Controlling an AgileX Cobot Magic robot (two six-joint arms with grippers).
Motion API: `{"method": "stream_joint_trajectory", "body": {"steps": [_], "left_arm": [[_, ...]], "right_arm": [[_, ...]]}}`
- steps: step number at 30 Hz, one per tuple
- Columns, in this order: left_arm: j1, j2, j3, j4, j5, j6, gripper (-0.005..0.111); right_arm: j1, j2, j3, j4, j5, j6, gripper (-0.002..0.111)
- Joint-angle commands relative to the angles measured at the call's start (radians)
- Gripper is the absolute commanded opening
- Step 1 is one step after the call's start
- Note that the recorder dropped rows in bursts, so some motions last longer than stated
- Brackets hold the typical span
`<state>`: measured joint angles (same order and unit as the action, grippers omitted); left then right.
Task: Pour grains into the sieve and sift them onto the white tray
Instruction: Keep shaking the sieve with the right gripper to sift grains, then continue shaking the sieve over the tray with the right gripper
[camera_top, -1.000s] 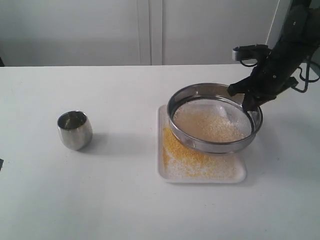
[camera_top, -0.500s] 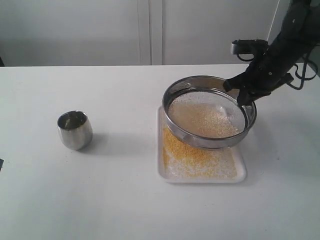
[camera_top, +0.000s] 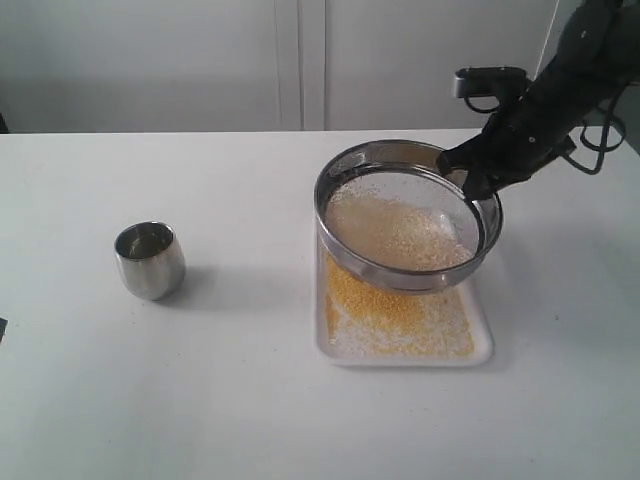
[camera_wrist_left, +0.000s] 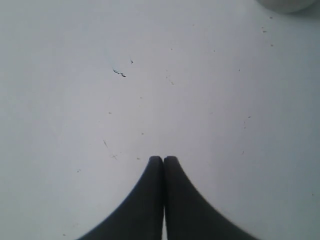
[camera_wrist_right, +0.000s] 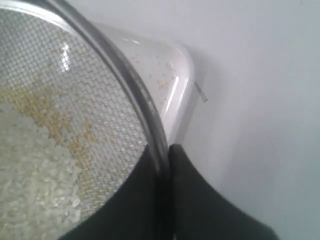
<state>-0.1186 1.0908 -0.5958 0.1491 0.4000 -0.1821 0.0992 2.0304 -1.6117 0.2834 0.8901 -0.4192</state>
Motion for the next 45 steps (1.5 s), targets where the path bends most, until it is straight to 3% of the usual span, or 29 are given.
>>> {"method": "stream_joint_trajectory", "body": {"steps": [1,3,4,6,7,9,11,14,15,17,18,21,22,25,26,28,29,31,32,34,35,38,39,42,43,45], "left_arm": [[0.002,-0.009,0.007,-0.001,0.012,-0.001,0.0],[0.002,-0.009,0.007,-0.001,0.012,-0.001,0.0],[0.002,-0.009,0.007,-0.001,0.012,-0.001,0.0],[0.002,-0.009,0.007,-0.001,0.012,-0.001,0.0],[0.002,-0.009,0.007,-0.001,0.012,-0.001,0.0],[0.002,-0.009,0.007,-0.001,0.012,-0.001,0.0],[0.002,-0.009,0.007,-0.001,0.012,-0.001,0.0],[0.002,-0.009,0.007,-0.001,0.012,-0.001,0.0],[0.002,-0.009,0.007,-0.001,0.012,-0.001,0.0],[0.002,-0.009,0.007,-0.001,0.012,-0.001,0.0],[0.002,-0.009,0.007,-0.001,0.012,-0.001,0.0],[0.002,-0.009,0.007,-0.001,0.012,-0.001,0.0],[0.002,-0.009,0.007,-0.001,0.012,-0.001,0.0],[0.002,-0.009,0.007,-0.001,0.012,-0.001,0.0],[0.002,-0.009,0.007,-0.001,0.012,-0.001,0.0],[0.002,-0.009,0.007,-0.001,0.012,-0.001,0.0],[0.002,-0.009,0.007,-0.001,0.012,-0.001,0.0],[0.002,-0.009,0.007,-0.001,0.012,-0.001,0.0],[0.002,-0.009,0.007,-0.001,0.012,-0.001,0.0],[0.002,-0.009,0.007,-0.001,0.012,-0.001,0.0],[0.002,-0.009,0.007,-0.001,0.012,-0.001,0.0],[0.002,-0.009,0.007,-0.001,0.012,-0.001,0.0],[0.002,-0.009,0.007,-0.001,0.012,-0.001,0.0],[0.002,-0.009,0.007,-0.001,0.012,-0.001,0.0],[0.002,-0.009,0.007,-0.001,0.012,-0.001,0.0],[0.002,-0.009,0.007,-0.001,0.012,-0.001,0.0]], "right_arm": [[-0.027,-0.015,-0.005,0.022,-0.037,0.216,0.0],[-0.002,-0.015,-0.005,0.047,0.107,-0.246,0.0],[-0.002,-0.015,-0.005,-0.031,0.096,-0.192,0.0],[-0.025,-0.015,-0.005,-0.129,0.007,0.239,0.0],[-0.03,-0.015,-0.005,-0.103,-0.002,0.306,0.0],[-0.015,-0.015,-0.005,0.056,0.056,-0.021,0.0],[0.003,-0.017,-0.005,0.06,0.092,-0.22,0.0],[-0.014,-0.017,-0.005,-0.094,-0.062,0.335,0.0],[-0.018,-0.017,-0.005,-0.065,-0.072,0.349,0.0],[-0.003,-0.017,-0.005,0.023,-0.016,-0.061,0.0],[0.003,-0.017,-0.005,0.003,0.018,-0.164,0.0],[-0.016,-0.017,-0.005,-0.157,-0.049,0.317,0.0],[-0.018,-0.017,-0.005,-0.13,-0.04,0.313,0.0],[0.002,-0.017,-0.005,-0.05,0.087,-0.202,0.0],[0.002,-0.017,-0.005,-0.074,0.082,-0.174,0.0],[-0.014,-0.017,-0.005,-0.09,-0.007,0.201,0.0],[-0.016,-0.017,-0.005,-0.051,-0.01,0.254,0.0],[-0.001,-0.015,-0.005,0.011,0.052,-0.139,0.0],[0.002,-0.017,-0.005,-0.013,0.049,-0.155,0.0],[-0.017,-0.019,-0.005,-0.124,-0.052,0.276,0.0],[-0.022,-0.019,-0.005,-0.119,-0.058,0.361,0.0],[-0.003,-0.017,-0.005,0.014,0.093,-0.216,0.0],[0.002,-0.017,-0.005,-0.013,0.13,-0.288,0.0],[-0.007,-0.017,-0.005,-0.152,0.006,0.247,0.0],[-0.009,-0.017,-0.005,-0.137,0.012,0.241,0.0],[0.008,-0.015,-0.005,-0.042,0.099,-0.116,0.0]]}}
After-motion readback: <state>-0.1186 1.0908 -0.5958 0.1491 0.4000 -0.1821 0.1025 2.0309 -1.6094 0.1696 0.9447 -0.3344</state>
